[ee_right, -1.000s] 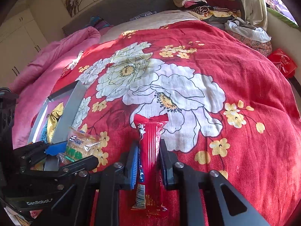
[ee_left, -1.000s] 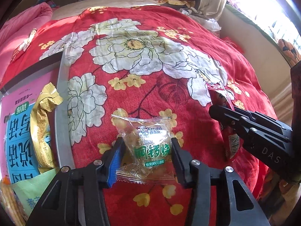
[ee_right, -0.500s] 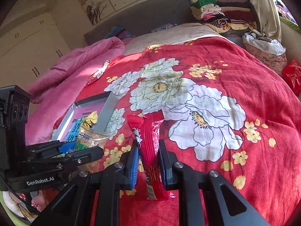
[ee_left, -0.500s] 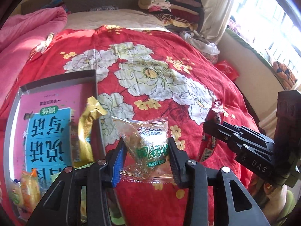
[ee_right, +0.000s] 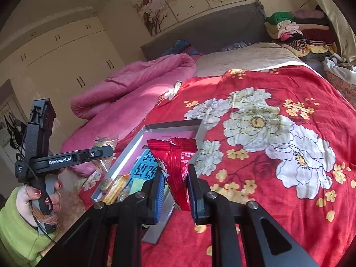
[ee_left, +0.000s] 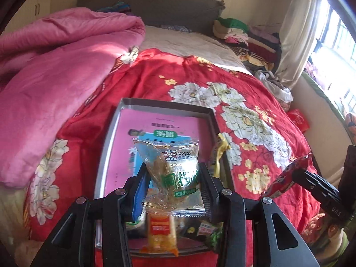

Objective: Organize snacks
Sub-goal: 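Carry the biscuit pack with the left gripper while the right carries the red bag toward the tray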

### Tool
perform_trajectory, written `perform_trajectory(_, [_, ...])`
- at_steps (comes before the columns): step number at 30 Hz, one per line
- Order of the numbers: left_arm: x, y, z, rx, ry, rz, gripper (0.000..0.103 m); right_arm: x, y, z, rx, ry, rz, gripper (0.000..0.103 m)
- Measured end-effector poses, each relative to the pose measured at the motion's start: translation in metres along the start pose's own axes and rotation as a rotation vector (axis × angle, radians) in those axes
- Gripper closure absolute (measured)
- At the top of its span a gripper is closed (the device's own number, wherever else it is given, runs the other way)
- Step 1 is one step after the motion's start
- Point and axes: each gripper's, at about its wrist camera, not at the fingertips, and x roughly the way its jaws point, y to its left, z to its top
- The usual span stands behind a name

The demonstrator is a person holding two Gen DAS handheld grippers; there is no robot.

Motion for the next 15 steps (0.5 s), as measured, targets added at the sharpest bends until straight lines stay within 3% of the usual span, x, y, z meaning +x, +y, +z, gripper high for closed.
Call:
perform_trajectory(8, [-0.007,0.053,-0.026,-0.05,0.019,0.102,0.059,0.021,0.061,0.0,-0.072,0.035,0.116,0.083])
perform_trajectory(15, [-0.007,0.062,-0.03,-0.051,0.026,0.107,0.059,0.034,0.092,-0.003,-0.11,0.068,0.152,0.083])
